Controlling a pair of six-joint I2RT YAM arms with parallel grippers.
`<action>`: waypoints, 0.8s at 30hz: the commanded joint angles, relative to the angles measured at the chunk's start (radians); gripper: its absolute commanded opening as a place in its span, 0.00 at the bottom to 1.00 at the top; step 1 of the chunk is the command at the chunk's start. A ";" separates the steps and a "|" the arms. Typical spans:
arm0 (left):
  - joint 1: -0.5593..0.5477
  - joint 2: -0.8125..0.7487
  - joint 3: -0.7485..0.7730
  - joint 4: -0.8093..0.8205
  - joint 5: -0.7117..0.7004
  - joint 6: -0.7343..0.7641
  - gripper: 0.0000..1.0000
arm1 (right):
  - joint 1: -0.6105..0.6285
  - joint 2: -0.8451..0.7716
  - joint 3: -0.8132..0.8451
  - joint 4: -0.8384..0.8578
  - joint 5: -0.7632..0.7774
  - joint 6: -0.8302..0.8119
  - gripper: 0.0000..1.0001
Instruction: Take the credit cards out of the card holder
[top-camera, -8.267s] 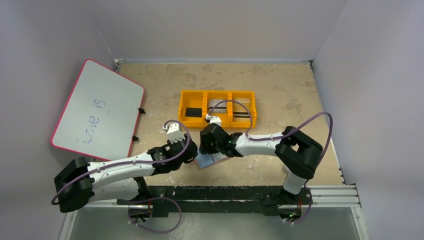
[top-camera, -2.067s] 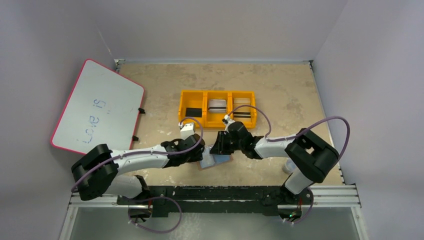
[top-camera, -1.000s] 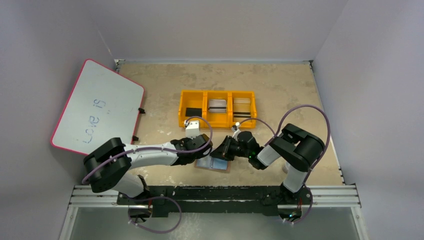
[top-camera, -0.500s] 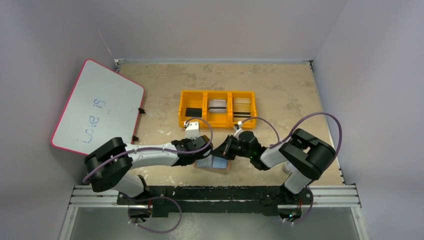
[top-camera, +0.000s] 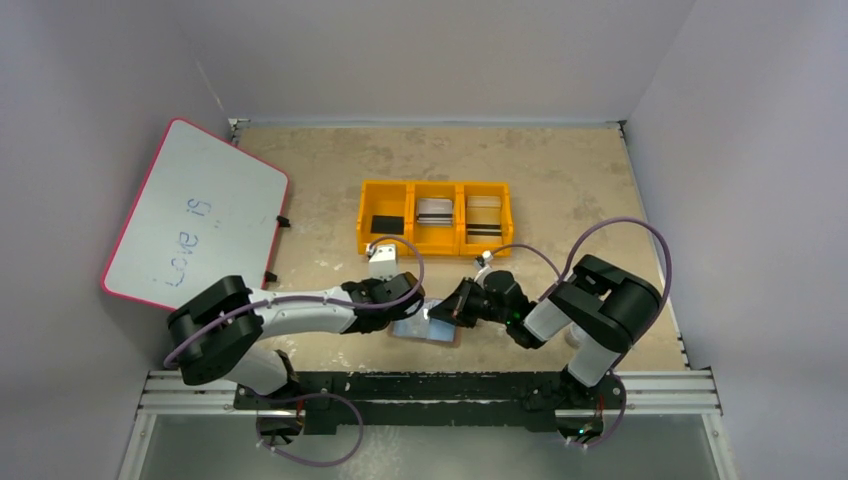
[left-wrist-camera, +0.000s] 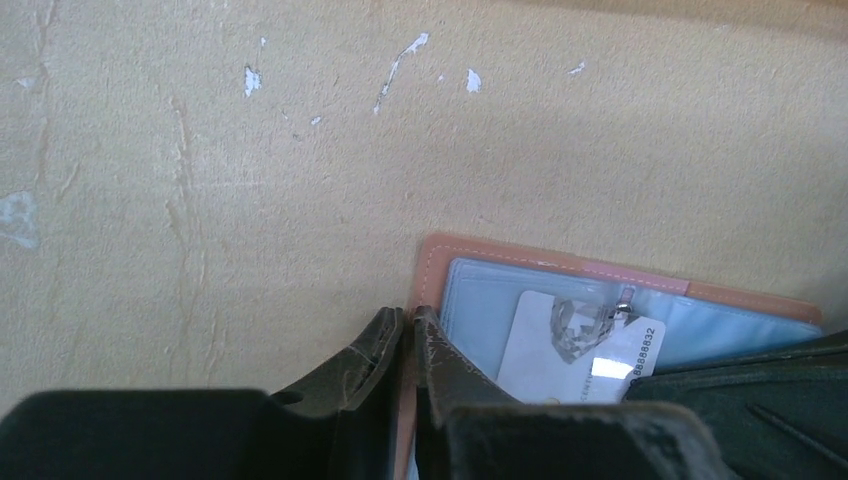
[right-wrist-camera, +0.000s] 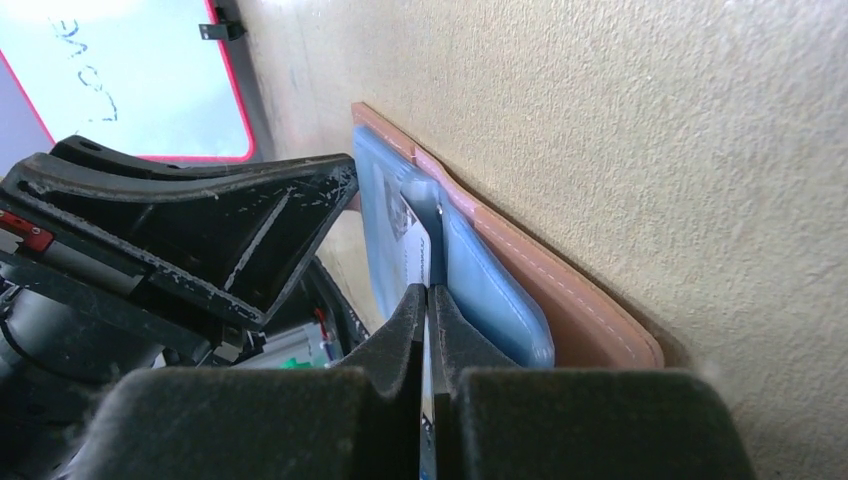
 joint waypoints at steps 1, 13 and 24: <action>-0.004 -0.054 -0.034 -0.058 0.026 -0.012 0.15 | 0.000 0.006 -0.014 0.049 0.009 0.010 0.00; -0.004 -0.156 -0.069 0.055 0.095 0.082 0.40 | 0.000 -0.004 0.003 -0.020 0.023 0.000 0.00; -0.023 -0.035 -0.025 0.028 0.131 0.147 0.43 | 0.000 -0.009 0.022 -0.038 0.021 -0.015 0.00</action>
